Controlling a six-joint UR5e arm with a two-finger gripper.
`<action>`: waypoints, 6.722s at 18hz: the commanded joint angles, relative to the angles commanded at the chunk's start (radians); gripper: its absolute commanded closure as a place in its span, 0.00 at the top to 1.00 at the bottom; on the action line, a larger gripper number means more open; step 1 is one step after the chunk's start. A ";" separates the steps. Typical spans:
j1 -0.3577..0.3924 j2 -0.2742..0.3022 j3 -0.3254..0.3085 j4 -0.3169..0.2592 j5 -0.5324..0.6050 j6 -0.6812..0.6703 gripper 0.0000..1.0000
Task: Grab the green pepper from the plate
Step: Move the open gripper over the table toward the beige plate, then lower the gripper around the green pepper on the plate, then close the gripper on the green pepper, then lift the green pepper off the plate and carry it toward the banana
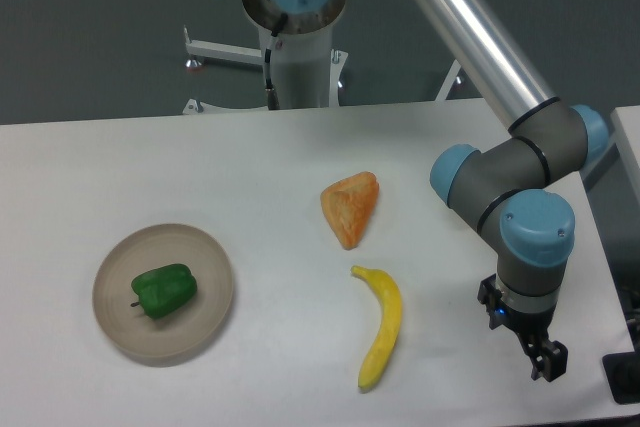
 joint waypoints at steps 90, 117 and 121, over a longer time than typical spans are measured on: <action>-0.555 0.302 -0.543 0.084 -0.127 -0.778 0.56; -0.121 0.393 -0.416 -0.124 -0.120 -0.296 0.55; -0.109 0.364 -0.374 -0.118 -0.109 -0.298 0.55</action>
